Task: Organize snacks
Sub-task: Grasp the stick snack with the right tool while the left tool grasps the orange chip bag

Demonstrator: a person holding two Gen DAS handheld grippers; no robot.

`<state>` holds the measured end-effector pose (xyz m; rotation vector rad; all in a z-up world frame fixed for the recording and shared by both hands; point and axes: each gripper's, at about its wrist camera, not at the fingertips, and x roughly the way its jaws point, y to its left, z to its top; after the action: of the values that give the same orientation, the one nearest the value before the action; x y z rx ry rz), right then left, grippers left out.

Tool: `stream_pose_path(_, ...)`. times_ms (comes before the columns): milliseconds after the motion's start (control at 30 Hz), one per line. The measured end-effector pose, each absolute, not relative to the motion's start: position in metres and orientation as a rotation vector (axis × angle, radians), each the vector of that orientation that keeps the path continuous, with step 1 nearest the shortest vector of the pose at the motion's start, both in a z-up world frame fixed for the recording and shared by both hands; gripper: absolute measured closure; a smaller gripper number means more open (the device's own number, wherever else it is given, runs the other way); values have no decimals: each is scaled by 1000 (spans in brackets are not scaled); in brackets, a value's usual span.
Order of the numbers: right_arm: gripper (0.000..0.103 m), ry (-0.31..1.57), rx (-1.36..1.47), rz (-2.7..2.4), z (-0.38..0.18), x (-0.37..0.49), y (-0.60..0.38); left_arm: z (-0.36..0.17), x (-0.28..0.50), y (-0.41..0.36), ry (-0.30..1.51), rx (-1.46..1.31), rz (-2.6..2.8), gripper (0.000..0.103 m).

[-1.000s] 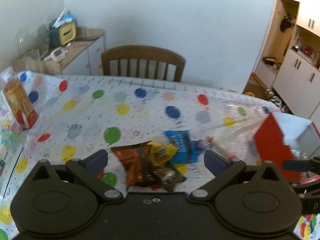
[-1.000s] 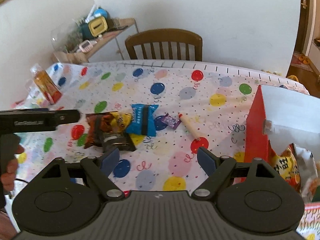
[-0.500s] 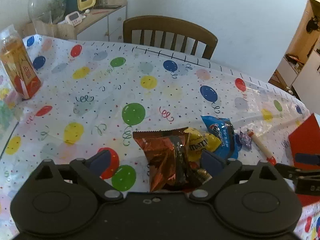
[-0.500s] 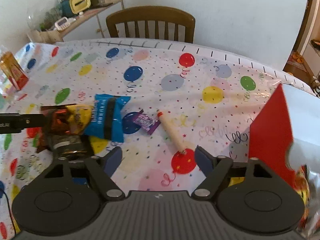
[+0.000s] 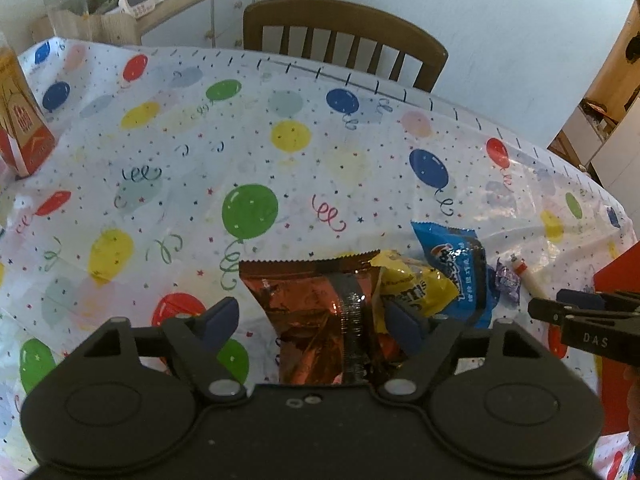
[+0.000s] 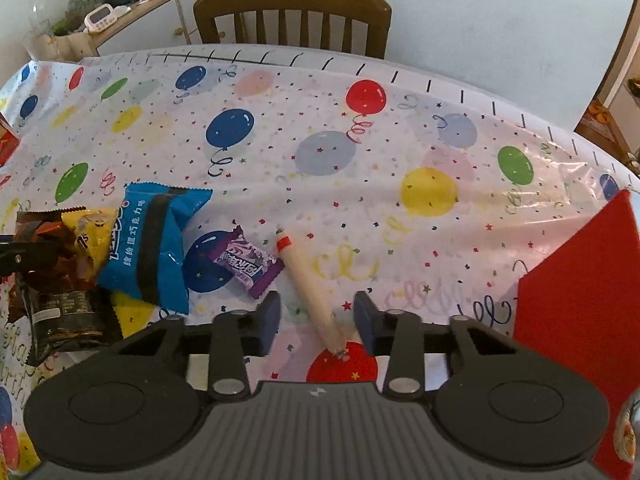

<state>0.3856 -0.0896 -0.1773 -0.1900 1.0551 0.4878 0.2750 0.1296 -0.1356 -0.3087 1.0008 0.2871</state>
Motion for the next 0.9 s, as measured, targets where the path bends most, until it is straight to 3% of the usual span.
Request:
stream_pose_path(133,72,1036,-215,499,-178,386,-84,-139,275,134,1008,-335,285,31)
stream_pose_path(333,89,1016,-249,511,-178,379,-76,-137,272,136,998,-357,262,49)
stream_pose_path(567,92,1025,-248,493,-175,367,-74,-136,269,135,993,-339,244,56)
stream_pose_path(900,92,1043,-180,501,-157,339,-85,-128,252,142,984,-365,246,60)
